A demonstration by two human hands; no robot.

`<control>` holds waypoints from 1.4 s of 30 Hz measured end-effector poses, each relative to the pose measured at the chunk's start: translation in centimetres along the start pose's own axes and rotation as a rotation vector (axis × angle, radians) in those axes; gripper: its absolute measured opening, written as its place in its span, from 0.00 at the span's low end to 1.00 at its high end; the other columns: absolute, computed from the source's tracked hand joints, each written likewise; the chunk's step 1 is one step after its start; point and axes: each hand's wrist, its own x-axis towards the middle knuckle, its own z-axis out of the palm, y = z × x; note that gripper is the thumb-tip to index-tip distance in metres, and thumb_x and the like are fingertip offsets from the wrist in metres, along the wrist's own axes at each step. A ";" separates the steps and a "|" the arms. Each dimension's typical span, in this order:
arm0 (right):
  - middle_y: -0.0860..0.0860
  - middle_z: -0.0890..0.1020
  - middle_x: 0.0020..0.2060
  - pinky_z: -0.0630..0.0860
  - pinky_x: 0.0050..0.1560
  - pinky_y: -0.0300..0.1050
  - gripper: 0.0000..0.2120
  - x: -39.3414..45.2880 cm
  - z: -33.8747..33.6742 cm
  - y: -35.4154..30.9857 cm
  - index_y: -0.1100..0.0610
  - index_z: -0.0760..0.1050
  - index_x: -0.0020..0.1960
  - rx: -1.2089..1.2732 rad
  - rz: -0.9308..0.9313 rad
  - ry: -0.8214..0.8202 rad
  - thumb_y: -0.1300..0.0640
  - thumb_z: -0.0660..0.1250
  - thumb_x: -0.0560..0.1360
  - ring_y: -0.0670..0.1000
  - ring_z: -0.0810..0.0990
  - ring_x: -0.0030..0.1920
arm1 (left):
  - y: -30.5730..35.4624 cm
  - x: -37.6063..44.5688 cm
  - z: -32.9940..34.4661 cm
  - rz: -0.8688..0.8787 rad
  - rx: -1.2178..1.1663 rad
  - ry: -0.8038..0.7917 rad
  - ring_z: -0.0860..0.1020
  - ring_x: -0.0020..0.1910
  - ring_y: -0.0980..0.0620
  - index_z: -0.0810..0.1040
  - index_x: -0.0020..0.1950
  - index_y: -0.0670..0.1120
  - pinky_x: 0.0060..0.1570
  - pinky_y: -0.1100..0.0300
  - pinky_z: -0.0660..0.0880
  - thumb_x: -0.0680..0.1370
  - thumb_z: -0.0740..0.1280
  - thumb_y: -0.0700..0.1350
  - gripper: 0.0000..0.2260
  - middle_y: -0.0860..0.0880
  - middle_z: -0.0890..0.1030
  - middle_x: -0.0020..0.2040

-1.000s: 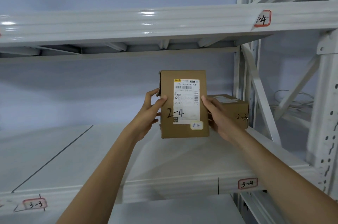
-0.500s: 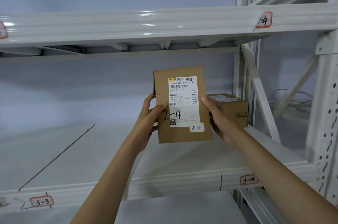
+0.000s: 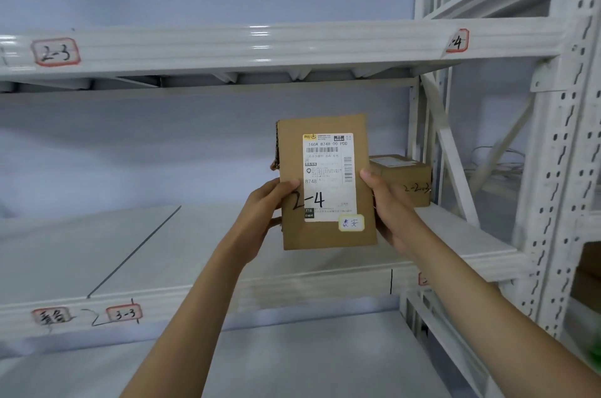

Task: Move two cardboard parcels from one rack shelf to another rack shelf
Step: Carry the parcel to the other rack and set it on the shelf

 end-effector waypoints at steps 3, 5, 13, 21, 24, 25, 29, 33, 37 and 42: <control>0.48 0.89 0.52 0.76 0.68 0.56 0.13 -1.5 0.4 -0.8 0.47 0.84 0.53 -0.017 0.000 -0.023 0.46 0.61 0.83 0.50 0.87 0.55 | 1.0 -1.7 -0.2 -0.002 0.004 0.015 0.83 0.57 0.50 0.81 0.63 0.50 0.55 0.54 0.78 0.81 0.66 0.53 0.14 0.52 0.87 0.55; 0.47 0.90 0.50 0.77 0.67 0.55 0.14 -2.7 0.7 -1.1 0.47 0.84 0.52 -0.023 -0.002 -0.035 0.46 0.61 0.83 0.49 0.88 0.53 | 1.4 -3.0 -0.2 -0.004 0.006 0.033 0.83 0.56 0.50 0.82 0.62 0.50 0.55 0.54 0.78 0.81 0.66 0.54 0.13 0.52 0.87 0.55; 0.52 0.89 0.53 0.77 0.66 0.59 0.15 -10.8 0.9 -1.7 0.47 0.85 0.52 0.009 0.045 -0.071 0.47 0.60 0.84 0.55 0.87 0.56 | 2.4 -12.5 1.4 -0.063 0.004 0.103 0.82 0.57 0.50 0.81 0.63 0.49 0.57 0.52 0.77 0.81 0.66 0.54 0.15 0.52 0.87 0.54; 0.50 0.89 0.51 0.82 0.57 0.50 0.16 -14.3 2.7 -2.1 0.51 0.84 0.58 0.000 0.093 -0.037 0.44 0.61 0.82 0.53 0.88 0.54 | 2.8 -16.7 1.8 -0.110 0.003 0.192 0.82 0.54 0.49 0.83 0.59 0.52 0.56 0.52 0.76 0.81 0.63 0.56 0.14 0.50 0.88 0.54; 0.51 0.89 0.53 0.83 0.55 0.50 0.18 -16.6 4.3 -2.4 0.53 0.83 0.62 0.017 0.099 -0.072 0.44 0.61 0.83 0.55 0.88 0.54 | 3.5 -19.9 0.8 -0.106 -0.011 0.237 0.82 0.57 0.48 0.83 0.60 0.52 0.60 0.48 0.76 0.81 0.63 0.58 0.15 0.51 0.88 0.54; 0.51 0.89 0.53 0.83 0.55 0.50 0.19 -17.3 5.0 -2.5 0.54 0.83 0.63 0.022 0.098 -0.082 0.45 0.61 0.83 0.55 0.87 0.55 | 3.7 -21.0 0.2 -0.103 -0.010 0.245 0.82 0.57 0.47 0.83 0.60 0.52 0.61 0.48 0.76 0.80 0.63 0.58 0.16 0.51 0.88 0.55; 0.50 0.88 0.55 0.82 0.56 0.49 0.20 -19.6 8.7 -3.0 0.53 0.82 0.66 0.043 0.089 -0.121 0.45 0.59 0.84 0.54 0.87 0.57 | 5.0 -24.4 -2.7 -0.075 0.019 0.285 0.83 0.56 0.48 0.83 0.60 0.52 0.57 0.49 0.77 0.80 0.64 0.59 0.16 0.51 0.88 0.54; 0.49 0.89 0.53 0.80 0.61 0.50 0.18 -21.2 13.5 -4.1 0.52 0.83 0.62 0.032 0.072 -0.155 0.44 0.60 0.83 0.53 0.87 0.57 | 6.6 -27.6 -6.8 -0.057 0.041 0.327 0.84 0.50 0.52 0.83 0.60 0.51 0.52 0.54 0.78 0.80 0.64 0.58 0.16 0.52 0.88 0.52; 0.49 0.89 0.51 0.79 0.59 0.47 0.15 -22.9 19.3 -4.9 0.48 0.84 0.56 0.026 0.041 -0.196 0.44 0.60 0.84 0.52 0.87 0.55 | 7.9 -30.9 -12.5 -0.034 0.080 0.357 0.84 0.53 0.50 0.83 0.62 0.50 0.56 0.51 0.79 0.80 0.64 0.60 0.19 0.51 0.88 0.54; 0.48 0.89 0.50 0.78 0.54 0.43 0.15 -25.0 28.5 -4.8 0.48 0.84 0.55 0.037 0.035 -0.230 0.44 0.60 0.84 0.51 0.87 0.54 | 8.9 -35.1 -21.0 -0.028 0.103 0.383 0.85 0.53 0.51 0.83 0.62 0.49 0.57 0.51 0.79 0.81 0.64 0.58 0.18 0.51 0.88 0.53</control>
